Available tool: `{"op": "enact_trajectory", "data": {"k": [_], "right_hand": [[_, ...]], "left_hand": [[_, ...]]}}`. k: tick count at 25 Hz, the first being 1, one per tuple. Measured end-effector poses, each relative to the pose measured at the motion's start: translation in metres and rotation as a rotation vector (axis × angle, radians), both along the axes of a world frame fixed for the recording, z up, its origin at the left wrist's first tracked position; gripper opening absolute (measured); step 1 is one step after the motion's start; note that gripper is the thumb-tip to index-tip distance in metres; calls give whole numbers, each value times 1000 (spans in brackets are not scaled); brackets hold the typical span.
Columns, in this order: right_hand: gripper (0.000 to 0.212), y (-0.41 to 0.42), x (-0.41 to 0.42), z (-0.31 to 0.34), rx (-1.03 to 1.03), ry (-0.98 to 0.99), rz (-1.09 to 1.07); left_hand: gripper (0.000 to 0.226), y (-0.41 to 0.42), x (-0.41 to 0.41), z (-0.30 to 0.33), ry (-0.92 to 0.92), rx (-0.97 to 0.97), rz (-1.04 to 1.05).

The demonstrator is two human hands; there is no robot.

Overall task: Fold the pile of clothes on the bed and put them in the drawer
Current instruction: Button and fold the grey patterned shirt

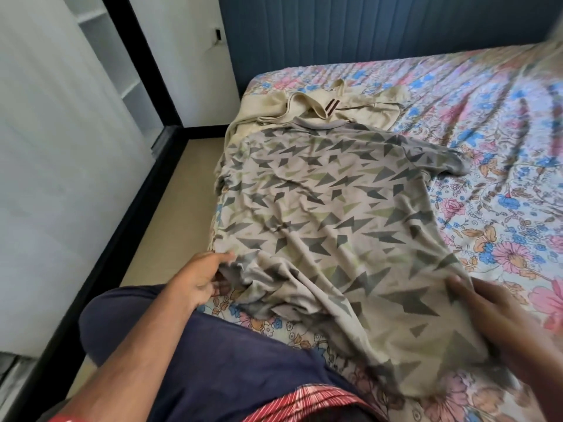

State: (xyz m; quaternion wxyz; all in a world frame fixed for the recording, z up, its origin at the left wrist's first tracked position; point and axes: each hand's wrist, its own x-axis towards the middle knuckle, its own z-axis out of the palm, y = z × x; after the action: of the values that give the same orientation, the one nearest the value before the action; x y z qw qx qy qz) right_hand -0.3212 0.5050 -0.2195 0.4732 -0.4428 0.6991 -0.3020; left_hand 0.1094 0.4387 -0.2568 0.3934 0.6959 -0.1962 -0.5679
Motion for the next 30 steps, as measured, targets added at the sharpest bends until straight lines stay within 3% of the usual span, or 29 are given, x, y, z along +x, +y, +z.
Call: {"op": "enact_trajectory", "data": {"k": [3, 5, 8, 11, 13, 15, 17, 20, 22, 25, 27, 30], "right_hand": [[28, 18, -3, 7, 192, -236, 88], [23, 22, -12, 8, 259, -220, 159], [38, 19, -24, 11, 263, -223, 170], [40, 17, -39, 8, 194, -325, 52], [33, 11, -47, 10, 127, -375, -46], [33, 10, -51, 16, 79, -218, -72], [38, 10, -59, 17, 90, 122, 82], [91, 1, -85, 1, 278, 603, 458], [106, -16, -94, -4, 251, 779, 483], [76, -65, -35, 32, 147, 808, 524], [59, -114, 18, 38, -13, 811, 651], [55, -200, 106, 15, -210, 826, 803]], "left_hand": [[48, 6, 5, 7, 282, -174, 83], [52, 18, 3, 14, 253, -128, -121], [87, 33, 9, 11, 174, -23, -394], [51, 30, 19, 22, 247, -115, -240], [50, 25, 31, 35, 241, -96, -190], [64, 27, 40, 51, 155, -1, -358], [69, 29, 50, 62, -71, 168, -611], [82, 22, 65, 65, -585, 436, -961], [80, 5, 65, 60, -751, 488, -1057], [61, -25, 55, 43, -733, 351, -868], [64, -41, 47, 23, -719, 217, -668], [60, -57, 34, -2, -722, 92, -502]]}}
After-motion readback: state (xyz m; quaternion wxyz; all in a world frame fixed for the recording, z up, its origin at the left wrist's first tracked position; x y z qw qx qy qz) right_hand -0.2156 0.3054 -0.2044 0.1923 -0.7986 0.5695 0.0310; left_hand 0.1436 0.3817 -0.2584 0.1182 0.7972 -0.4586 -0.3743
